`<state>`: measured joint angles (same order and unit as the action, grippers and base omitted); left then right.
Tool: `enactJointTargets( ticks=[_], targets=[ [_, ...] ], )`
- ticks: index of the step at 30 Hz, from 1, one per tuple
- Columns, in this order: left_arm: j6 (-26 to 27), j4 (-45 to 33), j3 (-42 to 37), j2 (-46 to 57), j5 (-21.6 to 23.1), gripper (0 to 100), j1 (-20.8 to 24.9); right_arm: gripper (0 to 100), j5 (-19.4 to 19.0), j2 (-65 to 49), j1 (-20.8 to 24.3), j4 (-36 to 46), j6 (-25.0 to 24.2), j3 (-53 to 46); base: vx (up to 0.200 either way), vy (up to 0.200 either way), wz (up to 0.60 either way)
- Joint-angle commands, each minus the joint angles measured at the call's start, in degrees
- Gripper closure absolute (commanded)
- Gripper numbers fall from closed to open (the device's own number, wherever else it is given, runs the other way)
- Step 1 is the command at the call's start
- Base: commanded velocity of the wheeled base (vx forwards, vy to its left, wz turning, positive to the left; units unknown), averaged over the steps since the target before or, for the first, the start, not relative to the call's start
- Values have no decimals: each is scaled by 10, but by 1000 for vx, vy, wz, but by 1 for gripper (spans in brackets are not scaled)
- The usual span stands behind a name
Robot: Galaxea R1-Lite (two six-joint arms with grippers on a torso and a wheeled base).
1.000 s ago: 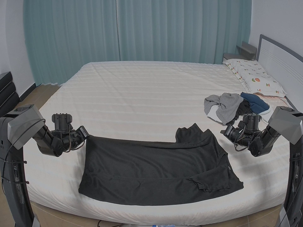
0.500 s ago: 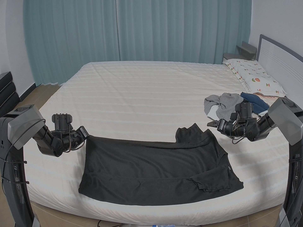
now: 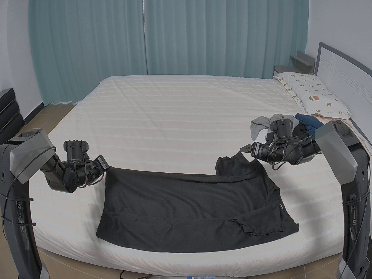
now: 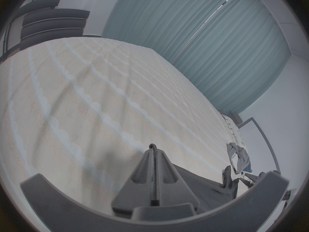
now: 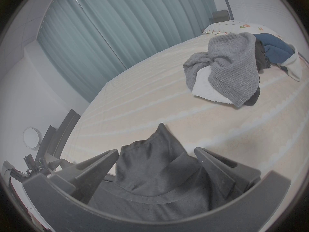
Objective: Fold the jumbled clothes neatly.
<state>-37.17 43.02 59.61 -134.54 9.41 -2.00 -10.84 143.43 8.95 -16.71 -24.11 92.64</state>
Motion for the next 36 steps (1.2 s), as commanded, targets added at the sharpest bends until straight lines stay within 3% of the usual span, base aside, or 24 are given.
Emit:
enactJointTargets(
  ticks=[1, 19, 20, 36],
  targets=[
    [0, 0, 1, -4, 0, 100, 0, 0, 1, 25, -1, -1, 3, 13, 0, 0, 0],
    [1, 0, 1, -4, 0, 100, 0, 0, 17, 50, -6, -17, 22, 18, 0, 0, 0],
    [1, 0, 1, -4, 0, 100, 0, 100, 18, 50, -6, -17, 25, 18, 0, 0, 0],
    [5, 2, 2, 0, 0, 100, -1, 100, 23, 4, -38, -18, 20, -39, 0, 0, 0]
  ],
)
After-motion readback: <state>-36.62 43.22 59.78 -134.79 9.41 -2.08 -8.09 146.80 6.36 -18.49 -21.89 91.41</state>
